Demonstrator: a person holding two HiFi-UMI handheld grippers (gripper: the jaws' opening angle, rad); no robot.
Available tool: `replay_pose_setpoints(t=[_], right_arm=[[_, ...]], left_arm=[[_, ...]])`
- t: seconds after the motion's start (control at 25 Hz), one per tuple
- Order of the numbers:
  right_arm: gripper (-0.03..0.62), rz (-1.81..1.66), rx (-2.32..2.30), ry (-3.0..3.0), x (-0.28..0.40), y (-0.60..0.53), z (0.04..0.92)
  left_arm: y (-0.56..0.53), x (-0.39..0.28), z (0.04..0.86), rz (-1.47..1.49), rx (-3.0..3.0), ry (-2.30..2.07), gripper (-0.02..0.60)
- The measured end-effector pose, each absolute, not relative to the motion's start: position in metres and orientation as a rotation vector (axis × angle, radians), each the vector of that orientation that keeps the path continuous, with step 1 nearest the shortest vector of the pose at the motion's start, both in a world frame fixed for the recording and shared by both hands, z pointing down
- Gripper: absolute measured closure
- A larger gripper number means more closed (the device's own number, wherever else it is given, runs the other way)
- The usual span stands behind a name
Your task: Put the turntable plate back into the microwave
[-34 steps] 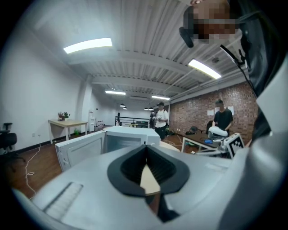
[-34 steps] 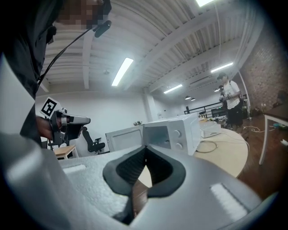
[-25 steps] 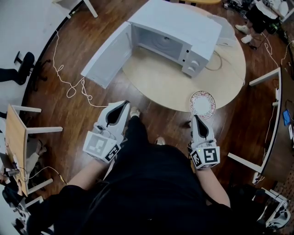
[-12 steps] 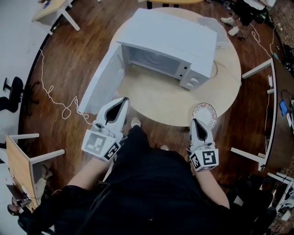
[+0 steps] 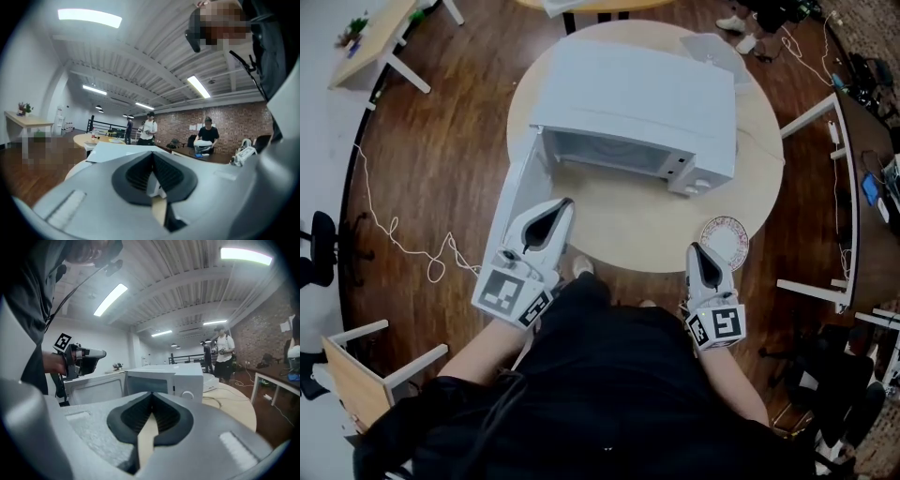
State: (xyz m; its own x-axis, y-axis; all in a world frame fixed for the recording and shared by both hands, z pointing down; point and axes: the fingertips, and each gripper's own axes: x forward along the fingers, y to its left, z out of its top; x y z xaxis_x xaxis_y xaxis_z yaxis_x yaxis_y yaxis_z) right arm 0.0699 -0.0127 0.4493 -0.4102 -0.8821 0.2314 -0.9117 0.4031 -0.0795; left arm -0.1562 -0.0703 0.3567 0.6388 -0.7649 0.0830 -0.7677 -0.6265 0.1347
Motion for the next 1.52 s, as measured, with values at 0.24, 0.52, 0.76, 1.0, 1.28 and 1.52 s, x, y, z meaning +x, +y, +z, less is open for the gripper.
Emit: replay_pose_setpoints(t=[0.24,0.52,0.76,1.0,1.28,1.52], right_arm=[[0.592,0.321,1.687,-2.429,0.048,-0.025,0.451],[0.592,0.34,1.733,-2.392,0.029,-0.03,0.448],[0.592,0.328,1.705,-2.407,0.023,-0.036,0.449],[0.592,0.263,1.71,-2.482,0.041,-0.052,0.439],[0.592,0.269,1.821,-2.453,0.084,-0.067,0.438],[0.592,0.347,1.986,-2.355,0.135,-0.054,0.446]], left_arm=[[-0.102,-0.159,0.355,-0.012,2.736,-1.134,0.577],[-0.12,-0.154,0.353,-0.041,2.771,-0.996,0.577],[-0.132,-0.157,0.362,-0.043,2.739,-1.009,0.577],[-0.141,-0.148,0.355,-0.011,2.774,-1.054,0.577],[-0.143,-0.132,0.35,0.001,2.795,-1.056,0.577],[-0.14,-0.095,0.353,0.037,2.844,-0.976,0.577]])
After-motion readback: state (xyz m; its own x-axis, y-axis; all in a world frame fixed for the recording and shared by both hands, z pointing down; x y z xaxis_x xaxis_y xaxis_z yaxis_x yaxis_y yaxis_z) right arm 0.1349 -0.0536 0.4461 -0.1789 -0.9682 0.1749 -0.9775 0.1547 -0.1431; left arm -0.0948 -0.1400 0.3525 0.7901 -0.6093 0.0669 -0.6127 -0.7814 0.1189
